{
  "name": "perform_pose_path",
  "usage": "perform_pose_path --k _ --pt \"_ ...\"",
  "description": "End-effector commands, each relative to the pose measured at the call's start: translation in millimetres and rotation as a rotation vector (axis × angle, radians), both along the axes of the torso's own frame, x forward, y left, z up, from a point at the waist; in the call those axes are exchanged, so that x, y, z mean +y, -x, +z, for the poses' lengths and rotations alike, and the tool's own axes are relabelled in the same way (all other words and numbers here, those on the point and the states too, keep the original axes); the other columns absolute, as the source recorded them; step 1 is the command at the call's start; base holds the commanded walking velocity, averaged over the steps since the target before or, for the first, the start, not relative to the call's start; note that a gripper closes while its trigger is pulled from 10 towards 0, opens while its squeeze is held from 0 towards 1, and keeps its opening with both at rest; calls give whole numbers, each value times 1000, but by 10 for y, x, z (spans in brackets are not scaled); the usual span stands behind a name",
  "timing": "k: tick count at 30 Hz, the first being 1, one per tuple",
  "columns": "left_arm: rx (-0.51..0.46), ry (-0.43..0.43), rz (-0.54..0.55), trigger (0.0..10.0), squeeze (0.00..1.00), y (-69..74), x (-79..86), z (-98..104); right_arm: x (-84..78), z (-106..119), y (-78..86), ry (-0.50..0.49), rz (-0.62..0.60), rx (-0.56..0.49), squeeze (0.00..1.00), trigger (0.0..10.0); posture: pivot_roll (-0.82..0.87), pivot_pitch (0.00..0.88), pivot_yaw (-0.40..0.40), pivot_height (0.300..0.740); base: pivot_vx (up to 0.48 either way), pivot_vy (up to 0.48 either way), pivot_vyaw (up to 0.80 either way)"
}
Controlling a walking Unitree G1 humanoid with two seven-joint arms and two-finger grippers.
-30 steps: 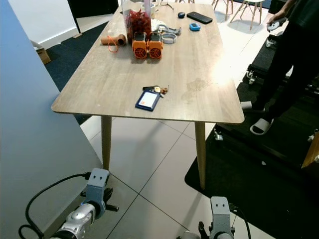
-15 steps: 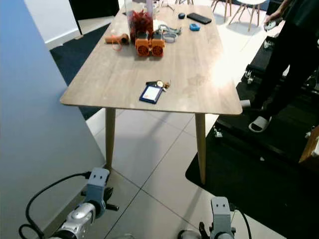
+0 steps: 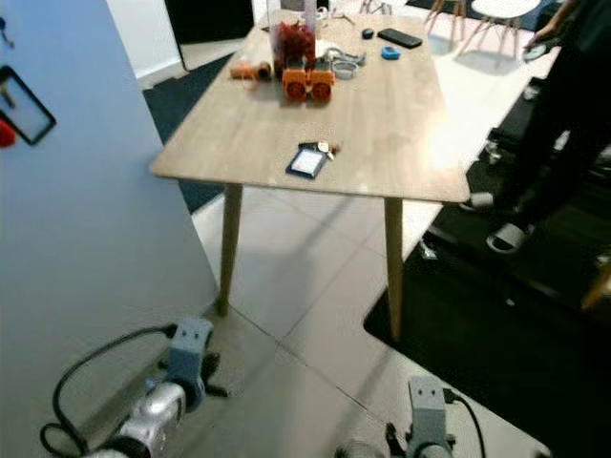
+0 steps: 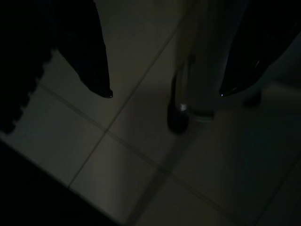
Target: Hang keys on a hook
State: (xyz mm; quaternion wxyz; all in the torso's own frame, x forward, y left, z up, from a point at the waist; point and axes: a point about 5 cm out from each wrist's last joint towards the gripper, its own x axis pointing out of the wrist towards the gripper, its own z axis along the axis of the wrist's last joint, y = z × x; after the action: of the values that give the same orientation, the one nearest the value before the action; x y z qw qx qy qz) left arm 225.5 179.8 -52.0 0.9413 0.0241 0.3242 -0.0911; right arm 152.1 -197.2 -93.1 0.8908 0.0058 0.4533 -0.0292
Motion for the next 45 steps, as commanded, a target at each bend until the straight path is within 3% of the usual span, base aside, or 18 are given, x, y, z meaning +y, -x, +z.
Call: perform_pose_path --k 1,20,45 --pt "7 -4 -12 10000 0 6 -10 -7 -4 3 -6 -2 -10 -2 0 10000 62 51 -8 740 0 0 0" --pt "-29 6 -49 10000 0 -64 -84 44 -1 -8 23 -8 -25 2 0 10000 59 66 -4 740 0 0 0" --pt "-18 19 -49 10000 0 -53 -120 30 -25 -5 25 -2 -23 2 0 10000 53 72 -8 740 11 0 0"
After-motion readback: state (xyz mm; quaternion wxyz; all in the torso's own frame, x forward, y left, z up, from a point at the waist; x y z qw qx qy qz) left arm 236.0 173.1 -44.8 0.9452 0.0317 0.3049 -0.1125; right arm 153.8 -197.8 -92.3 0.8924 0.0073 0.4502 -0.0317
